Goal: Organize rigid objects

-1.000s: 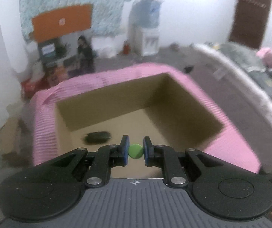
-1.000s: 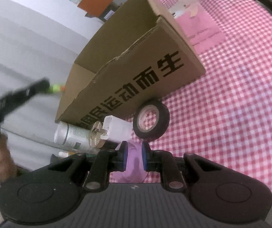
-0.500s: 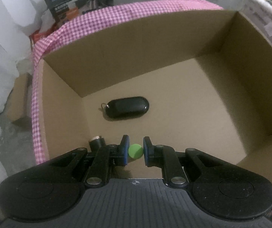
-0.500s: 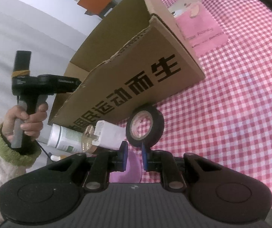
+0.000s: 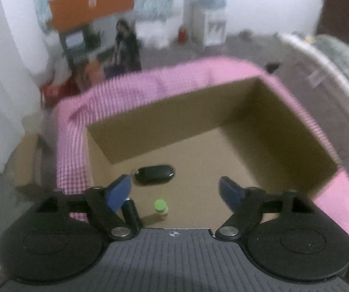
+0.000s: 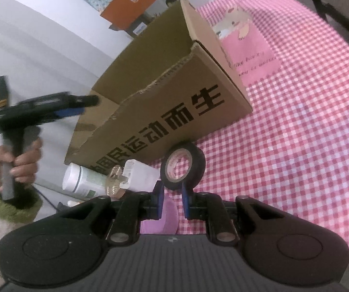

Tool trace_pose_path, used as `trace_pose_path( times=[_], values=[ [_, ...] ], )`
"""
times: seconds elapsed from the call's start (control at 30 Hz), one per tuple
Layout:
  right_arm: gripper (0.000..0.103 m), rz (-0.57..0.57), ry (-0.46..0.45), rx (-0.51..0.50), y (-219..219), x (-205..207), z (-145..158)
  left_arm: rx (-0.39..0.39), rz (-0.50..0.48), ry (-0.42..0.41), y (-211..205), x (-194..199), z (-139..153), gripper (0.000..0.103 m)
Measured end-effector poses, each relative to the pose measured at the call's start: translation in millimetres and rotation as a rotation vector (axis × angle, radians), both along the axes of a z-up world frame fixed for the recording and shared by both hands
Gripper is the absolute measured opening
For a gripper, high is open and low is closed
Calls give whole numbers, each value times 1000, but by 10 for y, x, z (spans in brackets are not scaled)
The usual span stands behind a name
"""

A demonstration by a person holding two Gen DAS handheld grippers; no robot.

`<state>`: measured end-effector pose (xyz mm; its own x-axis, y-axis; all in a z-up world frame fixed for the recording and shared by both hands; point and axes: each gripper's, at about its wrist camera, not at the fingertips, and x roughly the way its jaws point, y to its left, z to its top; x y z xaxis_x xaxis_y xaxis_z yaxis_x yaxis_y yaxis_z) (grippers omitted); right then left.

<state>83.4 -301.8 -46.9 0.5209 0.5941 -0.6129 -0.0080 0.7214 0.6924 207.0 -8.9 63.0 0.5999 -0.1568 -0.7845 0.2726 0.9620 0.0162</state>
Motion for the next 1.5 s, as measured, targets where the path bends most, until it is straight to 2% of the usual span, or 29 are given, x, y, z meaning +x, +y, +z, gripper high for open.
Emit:
trace_pose_path(
  times=[0.07, 0.17, 0.23, 0.3, 0.4, 0.6, 0.67, 0.73, 0.77, 0.93, 1.1, 1.23, 1.43, 1.5],
  values=[
    [17, 2, -15, -10, 3, -66, 49, -40, -19, -61, 1, -262, 163, 101],
    [17, 10, -30, -33, 40, -142, 87, -69, -62, -128, -44, -703, 268, 103],
    [17, 24, -34, -52, 75, -169, 96, -82, -93, -154, -81, -993, 240, 103],
    [17, 42, -31, -72, 129, -177, 90, -116, -136, -141, -108, -1221, 125, 103],
    [17, 86, -22, -107, 234, -154, 79, -166, -154, -71, -135, -1407, -124, 103],
    [21, 165, 19, -169, 446, -59, 30, -155, -151, 74, -304, -1493, -832, 103],
    [28, 187, 30, -200, 518, -16, 9, -162, -158, 116, -348, -1471, -972, 103],
    [46, 203, 35, -229, 582, 29, -7, -182, -160, 144, -368, -1450, -1084, 103],
    [48, 210, 32, -241, 614, 48, -10, -185, -162, 152, -382, -1434, -1132, 102],
    [48, 245, 28, -282, 780, 160, -58, -127, -182, 140, -509, -1419, -1236, 97],
    [45, 279, -1, -328, 901, 193, -65, -45, -218, 114, -649, -1417, -1352, 84],
    [37, 301, -17, -363, 925, 216, -47, 8, -235, 86, -748, -1419, -1361, 80],
    [25, 331, -52, -428, 981, 229, -78, 9, -237, 71, -826, -1391, -1348, 73],
    [24, 332, -62, -442, 1013, 228, -91, 9, -230, 67, -845, -1373, -1333, 67]
  ],
)
